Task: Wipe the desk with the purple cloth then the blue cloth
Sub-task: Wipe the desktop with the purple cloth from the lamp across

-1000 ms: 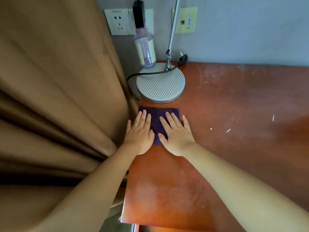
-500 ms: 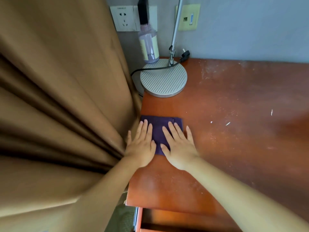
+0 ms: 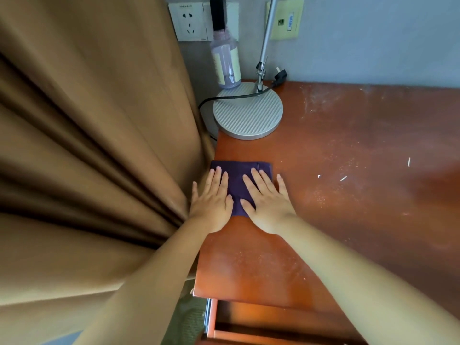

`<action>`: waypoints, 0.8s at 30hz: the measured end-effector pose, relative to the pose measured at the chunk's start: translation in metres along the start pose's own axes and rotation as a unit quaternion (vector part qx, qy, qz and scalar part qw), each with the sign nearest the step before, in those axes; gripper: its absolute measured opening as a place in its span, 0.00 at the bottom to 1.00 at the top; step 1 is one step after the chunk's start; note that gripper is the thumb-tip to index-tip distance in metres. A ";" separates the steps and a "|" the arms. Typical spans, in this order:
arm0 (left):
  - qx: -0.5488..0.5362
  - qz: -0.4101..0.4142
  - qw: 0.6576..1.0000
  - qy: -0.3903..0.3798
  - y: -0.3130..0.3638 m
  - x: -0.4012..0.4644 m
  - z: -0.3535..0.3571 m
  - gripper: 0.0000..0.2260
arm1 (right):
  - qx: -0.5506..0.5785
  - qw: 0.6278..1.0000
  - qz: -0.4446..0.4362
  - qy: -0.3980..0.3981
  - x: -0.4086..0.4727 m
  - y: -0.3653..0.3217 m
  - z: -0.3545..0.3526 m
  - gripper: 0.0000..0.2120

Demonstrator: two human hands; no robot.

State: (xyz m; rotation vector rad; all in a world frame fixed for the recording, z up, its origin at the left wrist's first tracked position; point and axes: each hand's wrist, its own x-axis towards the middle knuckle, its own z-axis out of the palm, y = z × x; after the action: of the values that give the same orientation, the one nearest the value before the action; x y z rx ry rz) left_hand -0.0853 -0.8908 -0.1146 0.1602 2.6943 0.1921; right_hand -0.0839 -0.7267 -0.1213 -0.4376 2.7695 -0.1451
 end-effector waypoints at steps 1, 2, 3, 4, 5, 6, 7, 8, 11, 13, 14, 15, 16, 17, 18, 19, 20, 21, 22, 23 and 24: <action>-0.003 -0.001 1.000 0.001 -0.001 -0.005 0.003 0.26 | 0.005 1.000 0.002 0.000 -0.004 0.000 0.003 0.29; -0.004 -0.002 1.000 0.002 -0.001 -0.011 0.006 0.26 | 0.007 1.000 0.002 0.002 -0.009 -0.001 0.005 0.30; -0.004 -0.001 1.000 0.003 -0.002 -0.019 0.010 0.26 | 0.006 1.000 -0.002 0.004 -0.016 -0.002 0.008 0.31; -0.003 0.000 1.000 0.002 -0.003 -0.028 0.014 0.26 | 0.003 1.000 -0.007 0.006 -0.024 -0.004 0.011 0.33; 0.000 0.003 1.000 -0.002 -0.004 -0.038 0.019 0.26 | 0.002 1.000 -0.013 0.005 -0.033 -0.006 0.014 0.34; 0.006 0.006 1.000 -0.005 -0.004 -0.048 0.024 0.28 | 0.004 1.000 -0.020 0.003 -0.043 -0.008 0.017 0.35; 0.013 0.013 1.000 -0.004 -0.004 -0.058 0.030 0.30 | 0.007 1.000 -0.025 0.003 -0.053 -0.010 0.020 0.34; 0.018 0.021 1.000 -0.004 -0.004 -0.066 0.035 0.32 | 0.006 1.000 -0.030 0.004 -0.061 -0.011 0.025 0.33; 0.007 0.032 0.999 0.003 -0.006 -0.073 0.043 0.33 | 0.003 0.999 -0.036 0.020 -0.069 -0.013 0.031 0.33; -0.006 0.037 0.999 0.011 -0.006 -0.066 0.041 0.33 | 0.002 0.999 -0.035 0.025 -0.062 -0.012 0.029 0.31; -0.009 0.038 0.999 0.013 -0.007 -0.060 0.038 0.33 | -0.001 0.999 -0.034 0.021 -0.056 -0.011 0.026 0.32; -0.011 0.037 0.999 0.011 -0.007 -0.054 0.034 0.30 | -0.006 0.999 -0.031 0.015 -0.050 -0.010 0.023 0.33; -0.016 0.035 0.999 0.006 -0.008 -0.047 0.030 0.27 | -0.011 1.000 -0.027 0.011 -0.044 -0.009 0.019 0.34; -0.020 0.033 0.999 0.003 -0.008 -0.041 0.027 0.26 | -0.014 1.000 -0.019 0.008 -0.038 -0.008 0.015 0.33; -0.022 0.034 0.999 0.003 -0.009 -0.036 0.023 0.26 | -0.014 1.000 -0.010 0.003 -0.033 -0.008 0.013 0.31; -0.022 0.036 0.999 0.003 -0.009 -0.032 0.021 0.26 | -0.011 1.000 -0.002 -0.003 -0.031 -0.009 0.010 0.30; -0.019 0.038 0.999 0.003 -0.009 -0.031 0.020 0.26 | -0.007 1.000 0.005 -0.008 -0.030 -0.011 0.008 0.30; -0.013 0.038 0.999 0.002 -0.010 -0.031 0.021 0.26 | -0.005 1.000 0.012 -0.012 -0.032 -0.013 0.008 0.30; -0.003 0.037 0.999 -0.001 -0.011 -0.034 0.024 0.26 | -0.004 1.000 0.019 -0.015 -0.036 -0.016 0.010 0.29; 0.008 0.040 0.999 -0.003 -0.012 -0.040 0.025 0.26 | -0.004 1.000 0.021 -0.016 -0.042 -0.019 0.012 0.30; 0.018 0.047 0.999 -0.004 -0.013 -0.048 0.029 0.28 | -0.003 1.000 0.017 -0.014 -0.051 -0.023 0.016 0.30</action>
State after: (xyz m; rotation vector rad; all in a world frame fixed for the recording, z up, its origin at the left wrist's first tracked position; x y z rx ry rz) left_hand -0.0305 -0.9073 -0.1234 0.2977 2.6862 0.1710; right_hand -0.0266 -0.7331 -0.1173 -0.3908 2.7488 -0.1219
